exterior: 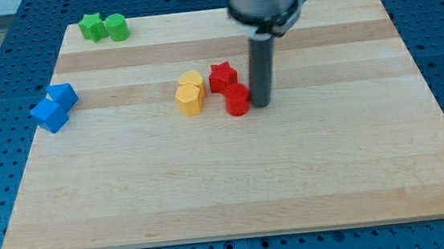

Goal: Push the yellow blocks into the red star

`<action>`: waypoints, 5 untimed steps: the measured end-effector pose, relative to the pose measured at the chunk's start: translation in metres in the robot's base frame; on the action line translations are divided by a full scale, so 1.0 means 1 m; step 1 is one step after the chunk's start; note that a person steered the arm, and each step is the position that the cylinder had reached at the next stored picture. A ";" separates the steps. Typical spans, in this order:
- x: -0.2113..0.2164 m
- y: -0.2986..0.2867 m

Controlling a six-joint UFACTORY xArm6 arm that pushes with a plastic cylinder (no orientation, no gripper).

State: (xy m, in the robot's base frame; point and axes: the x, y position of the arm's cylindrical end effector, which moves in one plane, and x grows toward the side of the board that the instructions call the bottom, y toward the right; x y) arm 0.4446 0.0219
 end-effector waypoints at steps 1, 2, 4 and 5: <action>0.040 -0.053; 0.059 -0.110; 0.020 -0.116; -0.012 -0.111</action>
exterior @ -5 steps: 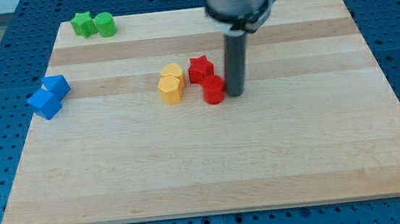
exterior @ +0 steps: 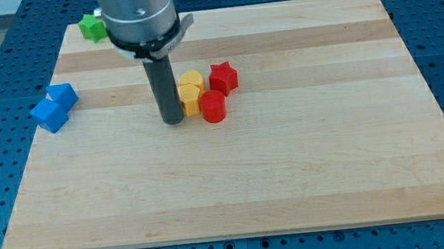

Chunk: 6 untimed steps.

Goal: Push the yellow blocks into the red star

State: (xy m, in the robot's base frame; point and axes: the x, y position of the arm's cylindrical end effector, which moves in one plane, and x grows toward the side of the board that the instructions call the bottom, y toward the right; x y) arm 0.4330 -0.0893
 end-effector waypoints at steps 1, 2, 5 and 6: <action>-0.003 0.000; 0.013 0.002; -0.034 0.011; -0.061 0.011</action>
